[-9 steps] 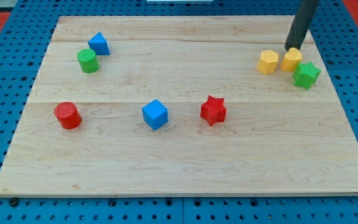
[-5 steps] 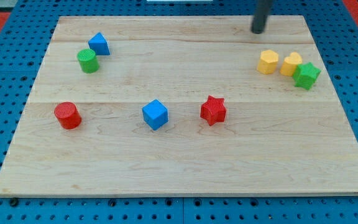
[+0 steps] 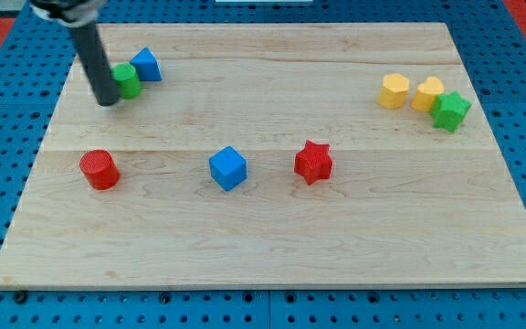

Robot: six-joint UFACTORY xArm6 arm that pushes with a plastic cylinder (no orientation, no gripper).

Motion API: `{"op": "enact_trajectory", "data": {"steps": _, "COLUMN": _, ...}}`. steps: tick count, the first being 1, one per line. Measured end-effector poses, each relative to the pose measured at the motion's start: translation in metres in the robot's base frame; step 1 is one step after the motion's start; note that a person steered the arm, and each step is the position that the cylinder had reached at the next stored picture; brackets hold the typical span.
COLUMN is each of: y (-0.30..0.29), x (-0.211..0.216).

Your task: Slide the green circle to right a bit

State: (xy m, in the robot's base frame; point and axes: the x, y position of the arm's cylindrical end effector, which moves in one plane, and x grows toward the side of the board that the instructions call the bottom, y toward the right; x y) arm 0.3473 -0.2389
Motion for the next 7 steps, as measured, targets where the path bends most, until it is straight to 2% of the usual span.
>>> {"op": "enact_trajectory", "data": {"steps": 1, "y": -0.058, "x": 0.001}}
{"op": "enact_trajectory", "data": {"steps": 2, "y": -0.066, "x": 0.001}}
{"op": "enact_trajectory", "data": {"steps": 3, "y": -0.051, "x": -0.022}}
{"op": "enact_trajectory", "data": {"steps": 4, "y": 0.002, "x": -0.024}}
{"op": "enact_trajectory", "data": {"steps": 5, "y": 0.075, "x": 0.008}}
{"op": "enact_trajectory", "data": {"steps": 6, "y": 0.079, "x": 0.012}}
{"op": "enact_trajectory", "data": {"steps": 7, "y": 0.022, "x": -0.005}}
